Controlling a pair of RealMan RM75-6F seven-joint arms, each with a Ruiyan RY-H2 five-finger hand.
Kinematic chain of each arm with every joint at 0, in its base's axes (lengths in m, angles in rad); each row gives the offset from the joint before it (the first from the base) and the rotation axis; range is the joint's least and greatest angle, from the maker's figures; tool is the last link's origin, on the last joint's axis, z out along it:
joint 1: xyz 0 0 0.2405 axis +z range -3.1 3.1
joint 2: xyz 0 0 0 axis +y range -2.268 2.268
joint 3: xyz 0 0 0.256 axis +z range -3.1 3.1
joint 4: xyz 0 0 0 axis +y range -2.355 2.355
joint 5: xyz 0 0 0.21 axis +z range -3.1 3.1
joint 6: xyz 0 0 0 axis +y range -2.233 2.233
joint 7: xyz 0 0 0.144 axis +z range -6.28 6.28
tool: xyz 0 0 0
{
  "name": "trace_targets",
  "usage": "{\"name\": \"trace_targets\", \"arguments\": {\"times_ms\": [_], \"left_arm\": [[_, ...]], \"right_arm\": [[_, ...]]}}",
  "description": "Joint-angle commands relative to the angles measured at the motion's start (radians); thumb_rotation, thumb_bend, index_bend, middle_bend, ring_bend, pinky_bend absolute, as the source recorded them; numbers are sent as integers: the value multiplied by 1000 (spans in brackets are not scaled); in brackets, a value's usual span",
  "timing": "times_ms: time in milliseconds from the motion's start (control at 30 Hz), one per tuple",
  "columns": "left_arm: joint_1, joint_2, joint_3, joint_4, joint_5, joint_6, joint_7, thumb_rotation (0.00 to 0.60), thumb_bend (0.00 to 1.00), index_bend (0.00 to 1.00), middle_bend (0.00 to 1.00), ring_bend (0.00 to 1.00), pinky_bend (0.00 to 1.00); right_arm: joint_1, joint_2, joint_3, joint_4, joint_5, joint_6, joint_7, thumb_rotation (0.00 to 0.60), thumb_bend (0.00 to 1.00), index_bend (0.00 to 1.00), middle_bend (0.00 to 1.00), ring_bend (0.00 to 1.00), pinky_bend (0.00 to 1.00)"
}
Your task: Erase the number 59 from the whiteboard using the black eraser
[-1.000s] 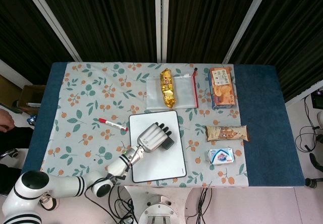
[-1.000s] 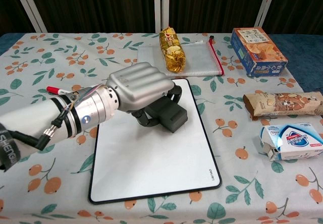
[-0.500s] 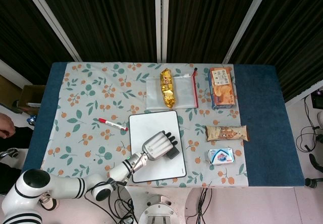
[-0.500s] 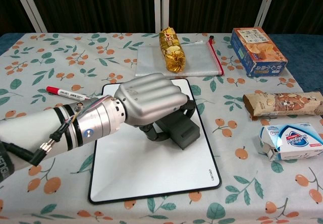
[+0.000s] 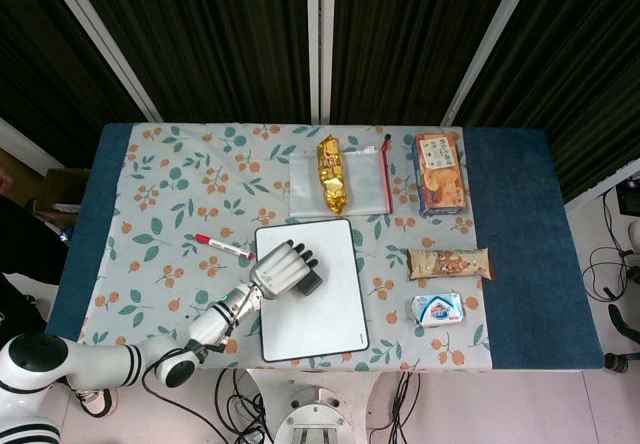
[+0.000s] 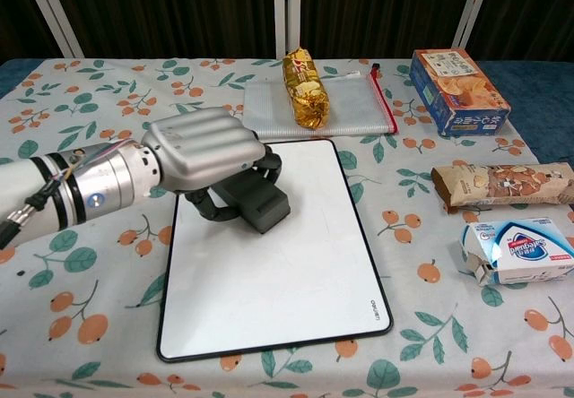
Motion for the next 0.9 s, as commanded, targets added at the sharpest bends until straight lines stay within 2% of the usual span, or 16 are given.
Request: {"name": "trace_targets", "arguments": {"times_ms": [33,233,400,600,900], "left_arm": [[8,23,6,2,-6,5,-11,600,432,580,478,387,456],[15,46,11,7,-9,4,-41,600,433,581,478,387,456],[14,49,38,-15,45,3,-83,600,432,580,478,387,456],[18,55,71,-76,118,26,-93,600,433,580,478,387,456],[21,115,121,-213,130,-11,-44,600,433,581,479,388,455]], "right_arm": [[1,1,0,-4,0,0,-4,600,220,0,0,0,0],[3,3,-1,-15,-2,0,-17,600,221,0,0,0,0],[5,8,-4,-28,-10,4,-22,600,221,0,0,0,0],[8,8,-3,-29,-6,-4,-24,600,221,0,0,0,0],[6,5,-6,-18,-6,-2,-12,600,221,0,0,0,0]]}}
